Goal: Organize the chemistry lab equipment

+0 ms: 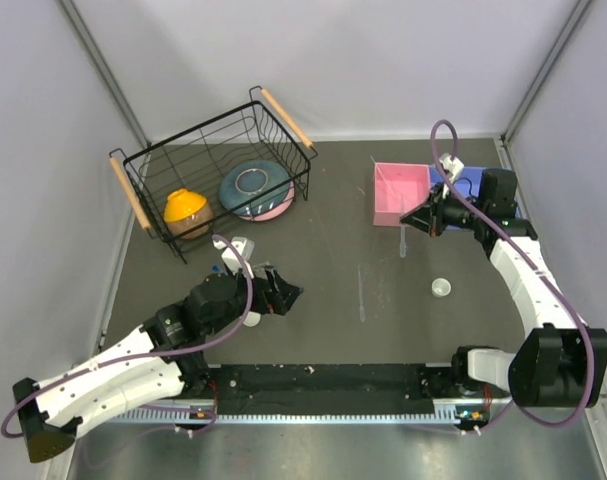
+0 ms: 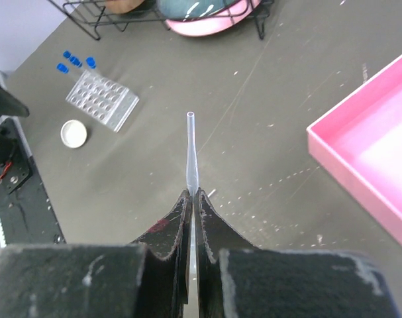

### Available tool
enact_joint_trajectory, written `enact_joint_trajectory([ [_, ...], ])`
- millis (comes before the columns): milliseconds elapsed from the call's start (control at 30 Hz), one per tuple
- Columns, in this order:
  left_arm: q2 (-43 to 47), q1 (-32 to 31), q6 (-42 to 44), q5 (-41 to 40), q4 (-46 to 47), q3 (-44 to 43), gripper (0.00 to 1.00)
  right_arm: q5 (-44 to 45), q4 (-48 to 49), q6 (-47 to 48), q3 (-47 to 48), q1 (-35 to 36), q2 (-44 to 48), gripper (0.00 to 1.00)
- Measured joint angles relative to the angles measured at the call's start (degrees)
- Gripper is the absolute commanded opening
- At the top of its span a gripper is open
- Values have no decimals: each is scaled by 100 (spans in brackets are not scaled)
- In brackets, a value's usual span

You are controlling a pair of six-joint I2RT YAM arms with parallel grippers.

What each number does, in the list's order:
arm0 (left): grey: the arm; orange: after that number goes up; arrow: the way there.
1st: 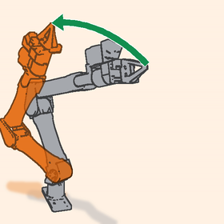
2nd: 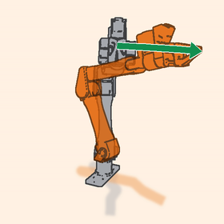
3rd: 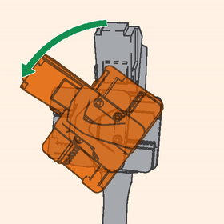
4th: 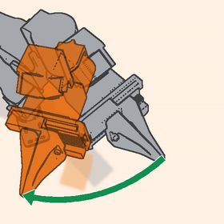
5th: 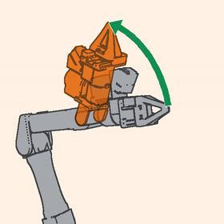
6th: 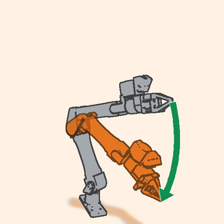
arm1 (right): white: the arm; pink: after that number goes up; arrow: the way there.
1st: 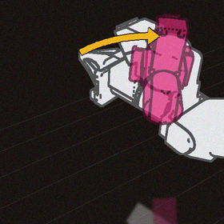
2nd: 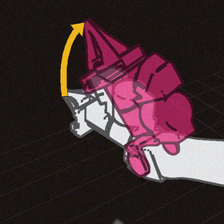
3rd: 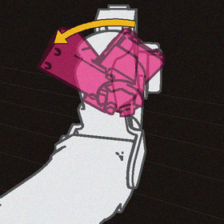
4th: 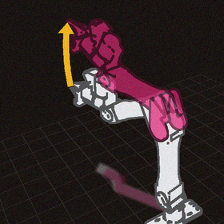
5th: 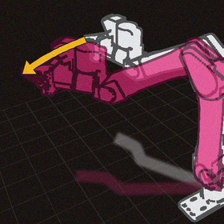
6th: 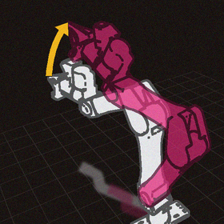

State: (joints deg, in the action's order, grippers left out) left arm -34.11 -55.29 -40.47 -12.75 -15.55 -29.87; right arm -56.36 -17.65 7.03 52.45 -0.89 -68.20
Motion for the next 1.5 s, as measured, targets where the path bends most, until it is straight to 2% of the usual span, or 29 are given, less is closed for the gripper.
enact_joint_trajectory([
  [600,144,0,-111,-22,-173,168,99,1051,-348,66,2205,-4,-1539,0],
  [1067,302,0,-356,-13,-299,175,99,2203,-439,11,3480,190,-3257,5],
  [1167,295,0,-485,24,-337,177,99,2409,-496,85,3735,260,-3637,18],
  [1200,295,0,-514,39,-348,179,99,2476,-518,118,3779,280,-3740,27],
  [1267,267,0,-579,105,-374,181,99,2599,-627,225,3799,323,-3864,36],
  [1300,247,0,-597,131,-382,181,99,2643,-684,249,3799,339,-3893,44],
  [1500,50,0,-619,304,-424,181,99,2804,-883,531,3707,378,-3757,64],
])
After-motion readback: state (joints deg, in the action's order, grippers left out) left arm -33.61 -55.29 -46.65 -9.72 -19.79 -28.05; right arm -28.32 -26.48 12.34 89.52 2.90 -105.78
